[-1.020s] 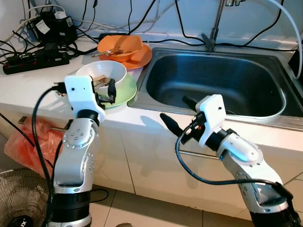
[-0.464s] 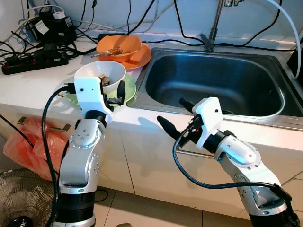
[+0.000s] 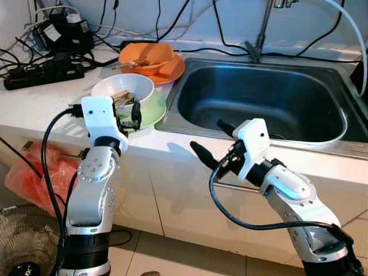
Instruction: Kitchen organization
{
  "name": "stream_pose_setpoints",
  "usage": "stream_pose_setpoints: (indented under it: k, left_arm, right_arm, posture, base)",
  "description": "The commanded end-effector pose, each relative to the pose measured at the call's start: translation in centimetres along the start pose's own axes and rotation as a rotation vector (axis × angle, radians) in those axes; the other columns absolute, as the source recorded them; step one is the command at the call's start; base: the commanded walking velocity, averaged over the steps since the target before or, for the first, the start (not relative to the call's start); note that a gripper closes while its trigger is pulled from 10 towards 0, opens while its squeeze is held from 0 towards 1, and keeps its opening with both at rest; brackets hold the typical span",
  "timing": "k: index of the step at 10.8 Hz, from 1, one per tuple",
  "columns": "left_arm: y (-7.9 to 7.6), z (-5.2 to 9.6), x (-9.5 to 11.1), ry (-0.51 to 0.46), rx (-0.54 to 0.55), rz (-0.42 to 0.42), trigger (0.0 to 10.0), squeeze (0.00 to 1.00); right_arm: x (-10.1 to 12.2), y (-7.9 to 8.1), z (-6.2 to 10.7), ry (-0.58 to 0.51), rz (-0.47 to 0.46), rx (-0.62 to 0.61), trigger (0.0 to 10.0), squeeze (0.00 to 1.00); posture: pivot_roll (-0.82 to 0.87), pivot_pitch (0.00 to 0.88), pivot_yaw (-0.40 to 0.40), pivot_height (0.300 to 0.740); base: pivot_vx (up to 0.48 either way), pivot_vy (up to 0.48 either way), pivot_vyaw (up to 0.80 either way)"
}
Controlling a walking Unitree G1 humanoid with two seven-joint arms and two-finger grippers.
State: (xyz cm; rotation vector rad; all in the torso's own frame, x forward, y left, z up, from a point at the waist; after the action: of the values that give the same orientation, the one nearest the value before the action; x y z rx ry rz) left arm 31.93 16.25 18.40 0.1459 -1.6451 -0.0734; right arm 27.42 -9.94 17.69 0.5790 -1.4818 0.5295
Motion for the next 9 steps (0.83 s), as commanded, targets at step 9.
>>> stream_pose_setpoints:
  k: [9]
  left_arm:
    - [0.2,-1.8,-0.5,-0.113,-0.018,-0.092,10.0,0.00]
  right_arm:
    - [0.4,0.2,0.1,-0.031,0.013,-0.032,10.0,0.00]
  posture:
    - [0.10,0.001,0.050,0.740]
  base:
    - [0.000,0.000,0.00]
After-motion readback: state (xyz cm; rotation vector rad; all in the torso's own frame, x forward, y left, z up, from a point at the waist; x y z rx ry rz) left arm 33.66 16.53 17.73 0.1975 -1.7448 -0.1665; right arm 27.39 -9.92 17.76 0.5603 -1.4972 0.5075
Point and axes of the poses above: a point about 5 cm out from each wrist's last joint towards the gripper, its own z axis pointing back from the gripper into the wrist, its own x axis along the axis of the wrist's last joint, y = z × x, the point moved 1 cm from there along -z, pointing out of the wrist towards the gripper, and after that the axes turned 9 degrees about -z, right-handed, at the moved point
